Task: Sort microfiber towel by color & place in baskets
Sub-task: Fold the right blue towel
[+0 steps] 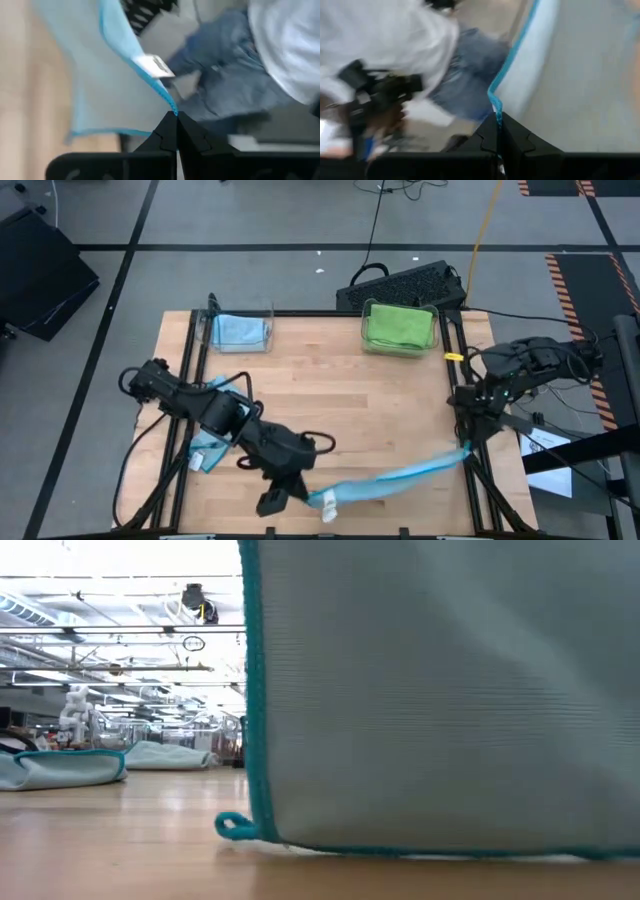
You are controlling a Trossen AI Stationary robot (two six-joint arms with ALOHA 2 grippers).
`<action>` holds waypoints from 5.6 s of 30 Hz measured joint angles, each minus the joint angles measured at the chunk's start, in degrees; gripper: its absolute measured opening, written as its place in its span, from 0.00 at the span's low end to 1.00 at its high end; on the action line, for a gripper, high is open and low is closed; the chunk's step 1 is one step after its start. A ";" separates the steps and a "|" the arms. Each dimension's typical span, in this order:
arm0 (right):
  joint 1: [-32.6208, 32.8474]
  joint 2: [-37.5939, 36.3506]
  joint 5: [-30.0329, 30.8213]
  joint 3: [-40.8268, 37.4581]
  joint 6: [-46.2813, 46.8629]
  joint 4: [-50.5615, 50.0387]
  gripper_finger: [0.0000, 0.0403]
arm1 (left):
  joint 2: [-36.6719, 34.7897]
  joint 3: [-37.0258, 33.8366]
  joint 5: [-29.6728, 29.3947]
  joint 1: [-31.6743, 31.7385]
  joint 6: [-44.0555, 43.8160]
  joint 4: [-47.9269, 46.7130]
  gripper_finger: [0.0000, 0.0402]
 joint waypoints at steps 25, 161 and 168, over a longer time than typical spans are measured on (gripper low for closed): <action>-3.64 -0.35 34.78 -9.46 -23.95 -9.16 0.00 | -0.57 -13.81 -26.30 11.57 19.37 -13.90 0.01; -8.61 4.01 23.77 -38.32 25.65 16.86 0.00 | -8.68 -50.84 -23.47 22.18 26.42 10.99 0.02; -8.61 5.98 21.60 -38.33 24.84 16.36 0.00 | -8.68 -50.84 -23.70 21.87 25.79 11.08 0.03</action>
